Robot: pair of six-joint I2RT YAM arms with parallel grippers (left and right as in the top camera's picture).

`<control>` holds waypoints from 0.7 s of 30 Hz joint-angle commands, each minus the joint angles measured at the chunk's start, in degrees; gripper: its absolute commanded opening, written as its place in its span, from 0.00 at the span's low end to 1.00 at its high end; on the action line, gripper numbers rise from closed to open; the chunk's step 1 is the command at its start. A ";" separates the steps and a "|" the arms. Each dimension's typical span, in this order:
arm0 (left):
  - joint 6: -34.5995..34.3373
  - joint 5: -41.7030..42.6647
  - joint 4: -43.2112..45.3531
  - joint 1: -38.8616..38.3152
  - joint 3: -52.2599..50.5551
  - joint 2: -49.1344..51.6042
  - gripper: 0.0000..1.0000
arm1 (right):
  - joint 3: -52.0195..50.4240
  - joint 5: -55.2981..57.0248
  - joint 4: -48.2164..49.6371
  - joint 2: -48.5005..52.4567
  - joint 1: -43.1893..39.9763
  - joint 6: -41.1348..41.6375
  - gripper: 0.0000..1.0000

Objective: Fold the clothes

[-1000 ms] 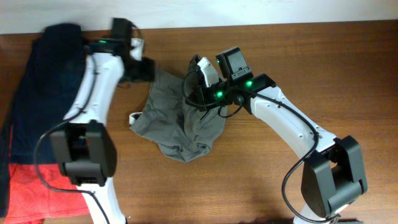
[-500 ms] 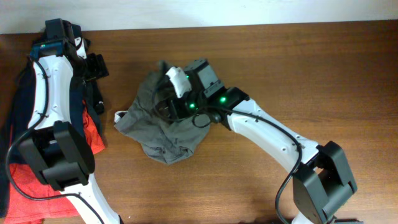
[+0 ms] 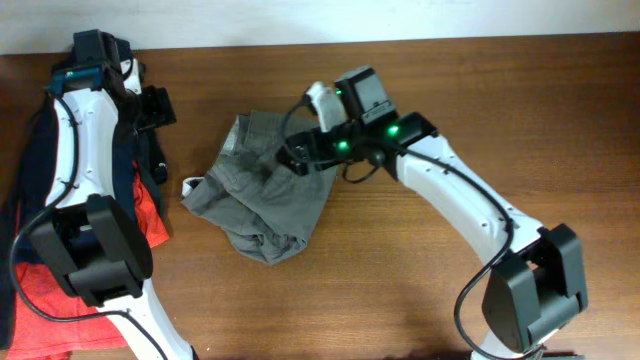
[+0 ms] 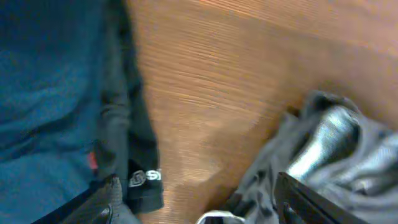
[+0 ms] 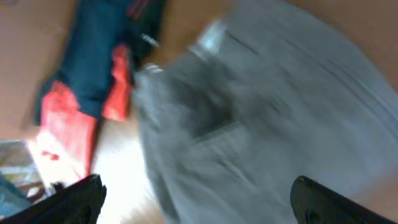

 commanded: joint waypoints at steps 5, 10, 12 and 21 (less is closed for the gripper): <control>20.94 9.01 -3.19 -8.37 1.01 -0.13 0.78 | 0.70 10.36 -10.01 0.37 -2.32 4.17 0.99; 27.91 8.72 -6.29 -12.17 0.85 -0.13 0.78 | 0.72 11.02 -9.38 1.20 -2.49 5.31 0.99; 30.27 8.13 -7.78 -12.28 0.20 -0.11 0.77 | 0.72 10.99 -9.20 1.20 -3.32 5.31 0.99; 37.35 12.59 -12.55 -12.07 -3.96 -0.11 0.73 | 0.72 8.72 -10.23 1.18 -10.47 5.25 0.99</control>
